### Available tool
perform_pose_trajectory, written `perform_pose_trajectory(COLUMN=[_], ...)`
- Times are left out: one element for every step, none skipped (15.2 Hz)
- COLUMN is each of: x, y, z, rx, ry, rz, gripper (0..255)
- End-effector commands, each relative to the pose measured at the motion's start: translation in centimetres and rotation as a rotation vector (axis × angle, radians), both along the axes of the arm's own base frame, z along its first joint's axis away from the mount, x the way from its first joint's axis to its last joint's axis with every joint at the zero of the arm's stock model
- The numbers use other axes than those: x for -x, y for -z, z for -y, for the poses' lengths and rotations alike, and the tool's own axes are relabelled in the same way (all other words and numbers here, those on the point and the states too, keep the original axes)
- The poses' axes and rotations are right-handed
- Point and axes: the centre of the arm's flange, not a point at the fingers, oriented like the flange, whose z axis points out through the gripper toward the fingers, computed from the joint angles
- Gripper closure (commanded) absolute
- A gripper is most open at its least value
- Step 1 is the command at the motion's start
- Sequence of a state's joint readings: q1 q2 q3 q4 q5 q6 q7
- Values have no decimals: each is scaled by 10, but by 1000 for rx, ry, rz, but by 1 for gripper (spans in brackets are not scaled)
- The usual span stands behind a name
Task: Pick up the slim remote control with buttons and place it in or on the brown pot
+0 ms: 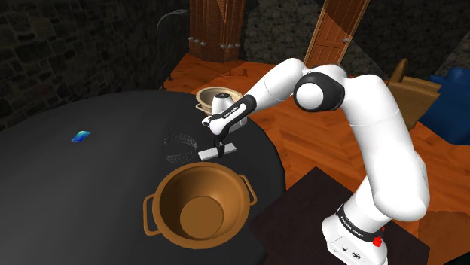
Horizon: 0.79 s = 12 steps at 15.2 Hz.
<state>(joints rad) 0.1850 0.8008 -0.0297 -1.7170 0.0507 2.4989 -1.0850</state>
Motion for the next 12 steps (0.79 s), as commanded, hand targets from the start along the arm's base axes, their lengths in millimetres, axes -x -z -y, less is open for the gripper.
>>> perform_pose_trajectory(x=[0,0,0,0,0,0,0,0,0,0,0,0], y=[0,0,0,0,0,0,0,0,0,0,-5,-11], z=[0,0,0,0,0,0,0,0,0,0,0,0], rx=[0,0,0,0,0,0,0,0,0,0,0,0], ry=[0,0,0,0,0,0,0,0,0,0,0,0], rz=[0,0,0,0,0,0,0,0,0,0,0,0], gripper=[255,255,255,255,255,255,255,255,255,255,255,255])
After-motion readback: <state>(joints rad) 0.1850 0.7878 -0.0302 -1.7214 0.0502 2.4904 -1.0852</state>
